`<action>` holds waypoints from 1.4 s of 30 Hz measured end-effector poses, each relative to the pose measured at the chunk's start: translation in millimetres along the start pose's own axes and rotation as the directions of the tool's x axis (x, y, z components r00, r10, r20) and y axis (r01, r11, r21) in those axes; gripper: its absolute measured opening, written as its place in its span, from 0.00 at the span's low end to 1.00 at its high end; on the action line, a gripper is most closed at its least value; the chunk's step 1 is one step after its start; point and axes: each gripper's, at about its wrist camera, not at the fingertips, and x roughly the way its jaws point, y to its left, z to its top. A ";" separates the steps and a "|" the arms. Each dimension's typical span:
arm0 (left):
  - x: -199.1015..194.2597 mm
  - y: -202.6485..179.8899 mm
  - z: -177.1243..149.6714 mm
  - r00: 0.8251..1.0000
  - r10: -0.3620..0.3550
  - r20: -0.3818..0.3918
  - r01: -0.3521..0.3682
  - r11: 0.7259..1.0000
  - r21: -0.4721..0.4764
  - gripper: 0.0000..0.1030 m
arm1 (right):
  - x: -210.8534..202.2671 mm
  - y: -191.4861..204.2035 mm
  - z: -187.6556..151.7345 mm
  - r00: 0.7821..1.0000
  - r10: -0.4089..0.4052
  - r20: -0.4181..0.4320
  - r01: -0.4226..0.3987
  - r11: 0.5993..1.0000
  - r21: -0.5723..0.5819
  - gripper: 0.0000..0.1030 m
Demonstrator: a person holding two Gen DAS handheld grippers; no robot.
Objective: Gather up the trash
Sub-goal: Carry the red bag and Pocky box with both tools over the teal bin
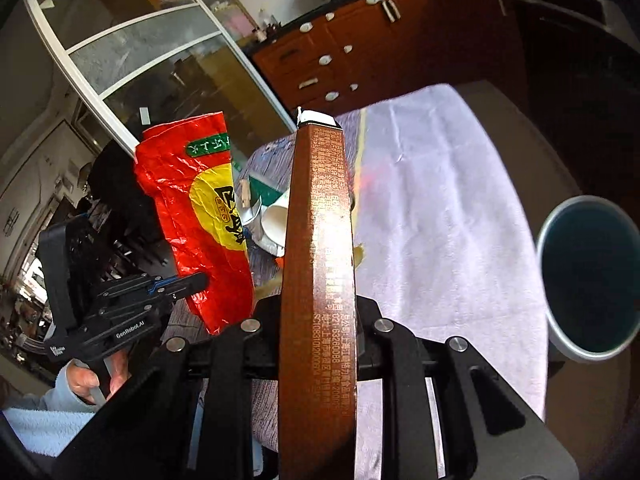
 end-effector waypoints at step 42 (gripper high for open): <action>13.5 -133.3 45.6 0.984 -0.175 -0.033 0.178 0.962 0.208 0.06 | -79.0 -73.2 -1.7 0.966 -0.228 0.121 0.215 0.970 0.110 0.19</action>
